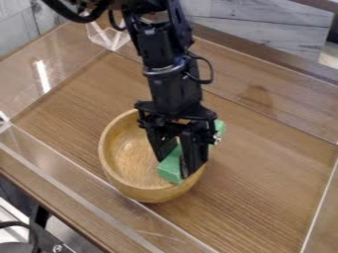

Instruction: Put the green block in the brown bowl

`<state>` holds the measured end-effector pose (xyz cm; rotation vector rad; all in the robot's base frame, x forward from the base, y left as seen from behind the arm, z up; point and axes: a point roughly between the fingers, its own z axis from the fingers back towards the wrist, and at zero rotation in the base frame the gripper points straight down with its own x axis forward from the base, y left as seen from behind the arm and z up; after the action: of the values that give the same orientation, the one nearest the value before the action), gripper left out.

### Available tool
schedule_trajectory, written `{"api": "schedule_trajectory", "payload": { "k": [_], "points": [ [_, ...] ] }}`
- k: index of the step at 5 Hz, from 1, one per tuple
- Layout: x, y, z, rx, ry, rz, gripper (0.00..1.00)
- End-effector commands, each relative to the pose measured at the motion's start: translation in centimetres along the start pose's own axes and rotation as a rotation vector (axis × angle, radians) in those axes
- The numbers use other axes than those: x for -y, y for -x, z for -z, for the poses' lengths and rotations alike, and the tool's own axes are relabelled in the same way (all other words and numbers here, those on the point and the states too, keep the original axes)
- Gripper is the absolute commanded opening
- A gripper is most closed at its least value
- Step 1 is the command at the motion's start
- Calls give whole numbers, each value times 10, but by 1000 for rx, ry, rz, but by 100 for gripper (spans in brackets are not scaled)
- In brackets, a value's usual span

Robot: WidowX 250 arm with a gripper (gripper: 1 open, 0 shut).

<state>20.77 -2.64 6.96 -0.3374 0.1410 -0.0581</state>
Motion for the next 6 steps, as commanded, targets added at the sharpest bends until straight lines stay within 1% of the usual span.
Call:
{"api": "schedule_trajectory", "payload": {
  "k": [1,6],
  "points": [
    [0,-11,-12,53,-3,11,0],
    [-4,-14,-10,53,12,5,0]
  ]
}}
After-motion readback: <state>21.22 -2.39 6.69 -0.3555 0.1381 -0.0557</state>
